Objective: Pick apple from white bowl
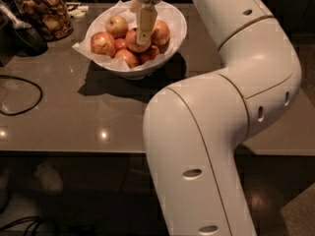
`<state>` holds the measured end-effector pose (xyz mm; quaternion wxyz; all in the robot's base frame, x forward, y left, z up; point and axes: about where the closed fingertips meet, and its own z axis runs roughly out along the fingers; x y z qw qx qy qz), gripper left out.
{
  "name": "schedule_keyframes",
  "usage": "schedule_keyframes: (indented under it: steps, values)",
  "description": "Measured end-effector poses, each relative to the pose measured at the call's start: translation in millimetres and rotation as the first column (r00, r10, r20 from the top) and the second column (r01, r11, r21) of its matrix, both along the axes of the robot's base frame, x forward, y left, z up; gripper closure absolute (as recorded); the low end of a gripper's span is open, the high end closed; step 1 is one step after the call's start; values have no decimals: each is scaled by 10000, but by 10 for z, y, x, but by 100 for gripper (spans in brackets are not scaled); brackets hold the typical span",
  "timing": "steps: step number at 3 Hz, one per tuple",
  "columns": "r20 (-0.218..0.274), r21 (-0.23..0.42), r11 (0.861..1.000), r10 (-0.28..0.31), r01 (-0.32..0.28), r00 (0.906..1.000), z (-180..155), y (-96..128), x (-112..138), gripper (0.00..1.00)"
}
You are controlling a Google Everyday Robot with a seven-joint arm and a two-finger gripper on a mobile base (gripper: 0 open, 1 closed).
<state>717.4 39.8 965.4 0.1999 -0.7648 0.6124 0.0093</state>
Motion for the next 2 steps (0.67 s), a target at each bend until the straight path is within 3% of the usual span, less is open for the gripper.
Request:
schedule_keyframes:
  steps: [2]
  values:
    - [-235,-23,9999,131,-131,9996,-103,12,-5,28]
